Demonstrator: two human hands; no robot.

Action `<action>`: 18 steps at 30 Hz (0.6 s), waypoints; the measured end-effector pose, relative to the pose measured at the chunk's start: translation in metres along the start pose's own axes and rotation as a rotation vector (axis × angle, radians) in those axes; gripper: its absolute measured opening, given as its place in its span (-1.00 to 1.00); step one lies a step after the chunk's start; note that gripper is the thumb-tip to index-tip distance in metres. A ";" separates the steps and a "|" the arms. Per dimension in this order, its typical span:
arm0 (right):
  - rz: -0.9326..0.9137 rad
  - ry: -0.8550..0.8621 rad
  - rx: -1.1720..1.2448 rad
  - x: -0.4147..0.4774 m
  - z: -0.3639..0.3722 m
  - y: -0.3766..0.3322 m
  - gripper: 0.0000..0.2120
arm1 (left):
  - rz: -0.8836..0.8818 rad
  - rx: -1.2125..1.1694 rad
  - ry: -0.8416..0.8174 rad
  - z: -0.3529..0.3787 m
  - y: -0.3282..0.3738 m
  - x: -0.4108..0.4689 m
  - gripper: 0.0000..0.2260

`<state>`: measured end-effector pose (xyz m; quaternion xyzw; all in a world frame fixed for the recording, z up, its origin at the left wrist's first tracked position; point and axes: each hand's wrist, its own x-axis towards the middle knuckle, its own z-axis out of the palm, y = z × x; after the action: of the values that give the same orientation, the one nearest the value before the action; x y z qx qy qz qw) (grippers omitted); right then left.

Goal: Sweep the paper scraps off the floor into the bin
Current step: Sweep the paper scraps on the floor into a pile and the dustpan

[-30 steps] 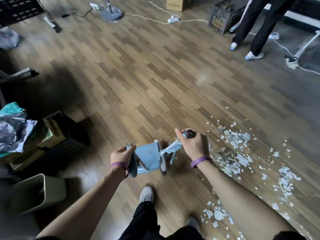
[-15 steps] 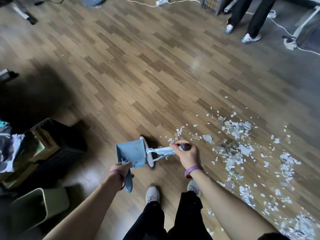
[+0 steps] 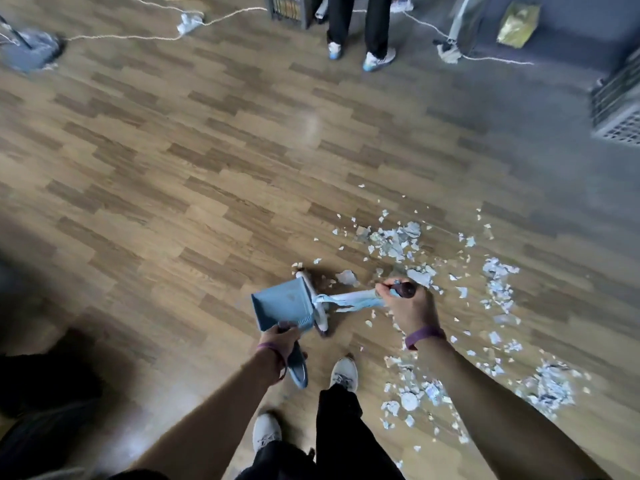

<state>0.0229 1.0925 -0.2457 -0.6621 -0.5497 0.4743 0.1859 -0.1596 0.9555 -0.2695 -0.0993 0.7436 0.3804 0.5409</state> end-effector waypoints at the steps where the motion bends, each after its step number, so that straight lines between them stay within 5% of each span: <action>1: 0.001 0.040 -0.014 0.009 -0.018 0.003 -0.91 | 0.000 0.023 -0.035 0.020 0.004 -0.001 -0.81; 10: 0.075 0.323 -0.030 0.057 -0.131 0.042 -0.80 | 0.010 0.159 -0.281 0.145 0.043 -0.027 -0.84; 18: 0.010 0.390 0.046 0.069 -0.140 0.012 -0.69 | 0.139 0.143 -0.142 0.140 0.090 -0.021 -0.90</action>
<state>0.1424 1.1892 -0.2166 -0.7398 -0.4889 0.3505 0.3014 -0.0990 1.1065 -0.2272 0.0183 0.7337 0.3690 0.5703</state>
